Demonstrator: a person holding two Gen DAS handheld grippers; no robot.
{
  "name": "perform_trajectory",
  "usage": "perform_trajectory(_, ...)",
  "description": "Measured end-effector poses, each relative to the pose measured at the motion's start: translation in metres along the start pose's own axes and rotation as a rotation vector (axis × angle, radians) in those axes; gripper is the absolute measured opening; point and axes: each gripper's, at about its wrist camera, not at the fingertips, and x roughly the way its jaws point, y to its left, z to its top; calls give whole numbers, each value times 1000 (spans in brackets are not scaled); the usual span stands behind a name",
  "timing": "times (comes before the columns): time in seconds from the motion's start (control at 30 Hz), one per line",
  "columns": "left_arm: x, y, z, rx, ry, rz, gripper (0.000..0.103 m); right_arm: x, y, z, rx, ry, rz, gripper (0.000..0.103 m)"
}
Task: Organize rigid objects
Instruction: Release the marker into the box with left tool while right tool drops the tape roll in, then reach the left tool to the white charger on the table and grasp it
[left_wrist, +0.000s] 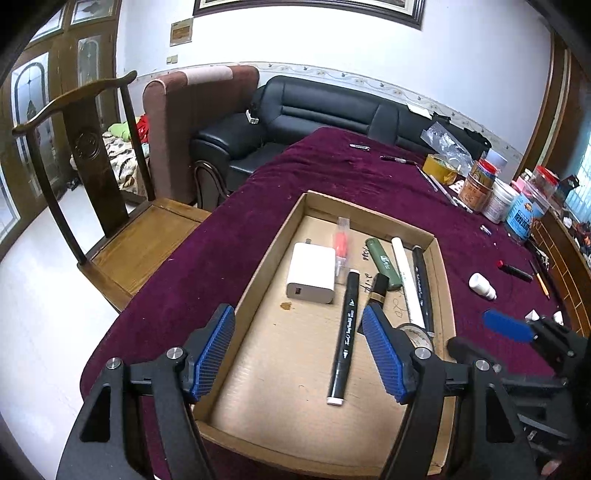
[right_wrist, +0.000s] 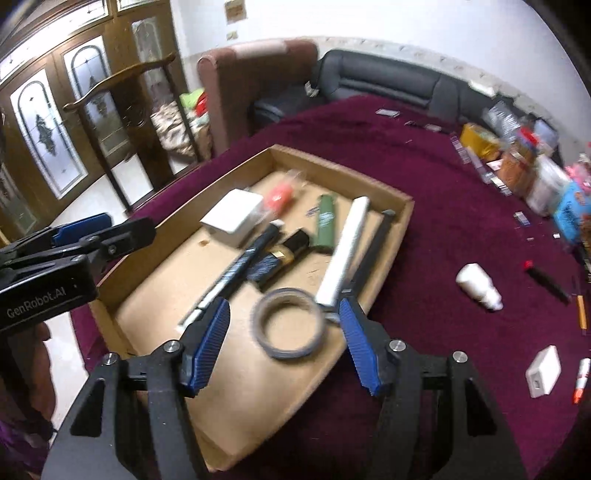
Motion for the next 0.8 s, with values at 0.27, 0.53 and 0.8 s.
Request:
perform_trajectory(0.27, -7, -28, 0, 60, -9, -8, 66, -18, -51, -12, 66, -39, -166, 61)
perform_trajectory(0.53, -10, -72, -3, 140, 0, -29, 66, -29, -100, -30, 122, -38, -273, 61)
perform_trajectory(0.8, -9, -113, -8, 217, 18, -42, 66, -33, -142, -44, 186, -29, -314, 61)
